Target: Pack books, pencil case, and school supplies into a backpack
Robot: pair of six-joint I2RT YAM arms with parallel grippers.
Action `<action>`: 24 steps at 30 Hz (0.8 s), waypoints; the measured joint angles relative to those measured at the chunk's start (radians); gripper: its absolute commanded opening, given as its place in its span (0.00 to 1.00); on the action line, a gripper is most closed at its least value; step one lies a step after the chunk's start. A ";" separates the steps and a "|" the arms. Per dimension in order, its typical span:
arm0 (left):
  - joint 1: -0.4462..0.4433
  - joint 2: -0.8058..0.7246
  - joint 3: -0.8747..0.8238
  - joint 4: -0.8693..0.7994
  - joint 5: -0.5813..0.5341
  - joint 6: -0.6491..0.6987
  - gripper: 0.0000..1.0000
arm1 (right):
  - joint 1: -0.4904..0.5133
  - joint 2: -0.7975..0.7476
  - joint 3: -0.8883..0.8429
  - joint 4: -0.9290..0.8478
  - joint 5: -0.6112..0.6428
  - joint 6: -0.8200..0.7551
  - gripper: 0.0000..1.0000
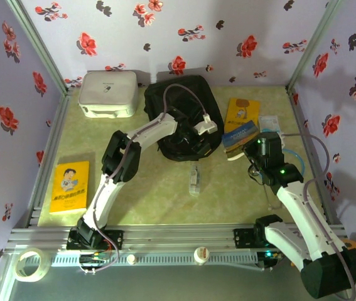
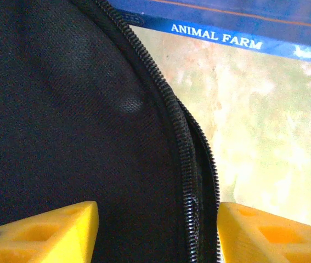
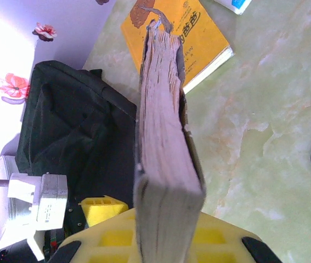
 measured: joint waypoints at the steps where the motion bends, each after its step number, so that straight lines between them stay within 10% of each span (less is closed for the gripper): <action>1: 0.000 0.000 0.003 -0.004 -0.005 0.010 0.54 | -0.001 0.000 -0.001 0.001 0.000 0.000 0.02; 7: -0.005 0.034 0.040 -0.016 -0.054 0.035 0.43 | -0.003 0.000 -0.014 0.011 -0.001 0.007 0.02; 15: -0.010 0.059 0.044 -0.022 -0.061 0.065 0.54 | -0.004 0.000 -0.025 0.019 -0.004 0.010 0.02; 24: -0.016 0.058 0.050 -0.025 -0.061 0.095 0.20 | -0.004 -0.007 -0.034 0.021 -0.004 0.011 0.02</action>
